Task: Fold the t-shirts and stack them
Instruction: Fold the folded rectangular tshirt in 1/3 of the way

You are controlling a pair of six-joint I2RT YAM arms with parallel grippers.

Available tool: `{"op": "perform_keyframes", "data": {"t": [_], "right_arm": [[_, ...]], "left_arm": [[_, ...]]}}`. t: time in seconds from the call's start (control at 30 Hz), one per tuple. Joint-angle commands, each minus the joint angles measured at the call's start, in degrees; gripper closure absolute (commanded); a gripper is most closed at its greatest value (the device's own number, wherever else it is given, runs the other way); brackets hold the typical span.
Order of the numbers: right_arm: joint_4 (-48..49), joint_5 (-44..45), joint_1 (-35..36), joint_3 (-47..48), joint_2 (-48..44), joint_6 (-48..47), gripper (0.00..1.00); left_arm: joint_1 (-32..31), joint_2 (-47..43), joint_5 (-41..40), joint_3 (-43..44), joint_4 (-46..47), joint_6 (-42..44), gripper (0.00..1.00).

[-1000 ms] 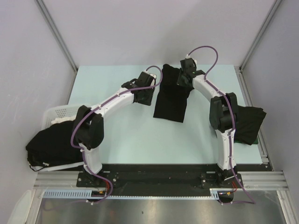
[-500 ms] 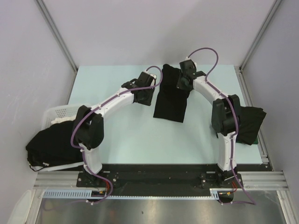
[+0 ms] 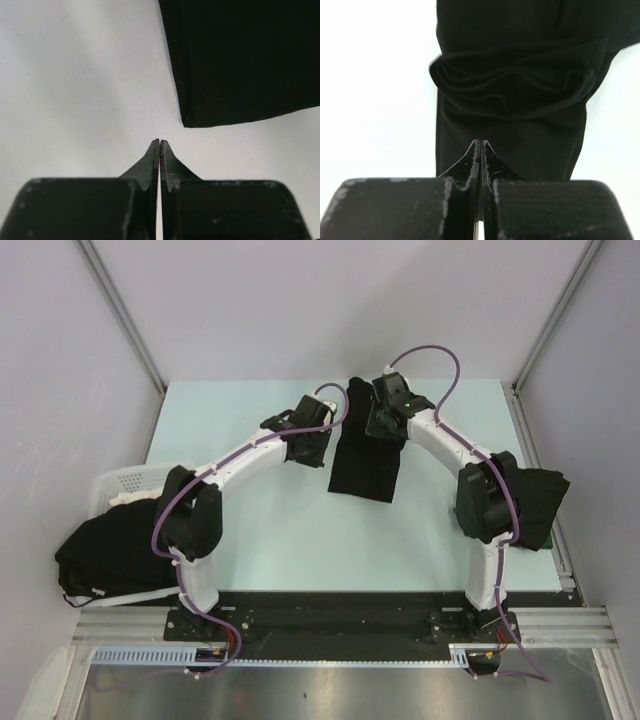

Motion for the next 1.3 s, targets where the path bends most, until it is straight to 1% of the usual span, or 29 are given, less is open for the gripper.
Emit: {"op": "perform_keyframes", "data": {"t": [0.0,0.17,0.37,0.53,0.77,0.9,1.13,1.27], "right_arm": [[1.0,-1.2,0.3,-0.7,0.8,1.2,1.00],[1.6,-2.8,0.0,0.7,4.5,0.3,1.00],[1.2,-4.6,-0.2,4.7,9.1,-0.4,1.00],[2.7,-3.7,-0.6,7.0,12.1,-2.7,1.00],[0.9,-4.0,-3.1,17.0,16.8,-5.2,1.00],[0.1,-4.3,-4.3,19.6,18.0,-5.9,1.00],[-0.8,-5.3,-5.4,19.8,19.3,-6.5,1.00],[-1.1,-4.5,-5.3,17.9,16.8,-6.6,1.00]], "left_arm": [[-0.3,-2.8,0.6,-0.5,1.1,0.0,1.00],[-0.3,-2.5,-0.3,-0.5,0.6,-0.4,1.00],[-0.3,-1.9,-1.3,0.3,-0.2,-0.6,1.00],[-0.3,-1.4,-1.9,1.3,-1.0,-0.6,1.00],[-0.3,-1.2,-1.8,0.4,-1.4,-1.1,1.00],[-0.3,-0.8,-1.2,0.1,-1.3,-1.5,1.00],[-0.3,0.0,-0.9,1.6,-2.2,-1.5,1.00],[-0.3,-0.6,0.3,1.1,-2.4,-1.3,1.00]]}}
